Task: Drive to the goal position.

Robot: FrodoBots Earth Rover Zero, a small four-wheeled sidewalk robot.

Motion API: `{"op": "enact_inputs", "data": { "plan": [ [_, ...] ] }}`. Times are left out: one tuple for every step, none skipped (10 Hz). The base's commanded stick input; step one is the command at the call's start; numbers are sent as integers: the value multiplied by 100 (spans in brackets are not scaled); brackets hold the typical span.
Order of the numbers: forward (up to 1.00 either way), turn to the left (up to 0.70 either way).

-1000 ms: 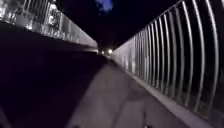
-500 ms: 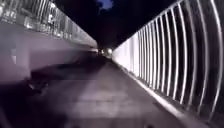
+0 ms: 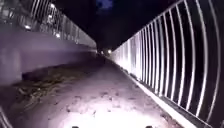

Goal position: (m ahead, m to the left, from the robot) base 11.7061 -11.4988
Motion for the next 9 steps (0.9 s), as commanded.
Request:
{"op": "enact_inputs", "data": {
  "plan": [
    [70,0],
    [70,0],
    [70,0],
    [70,0],
    [70,0],
    [70,0],
    [70,0],
    [70,0],
    [70,0]
  ]
}}
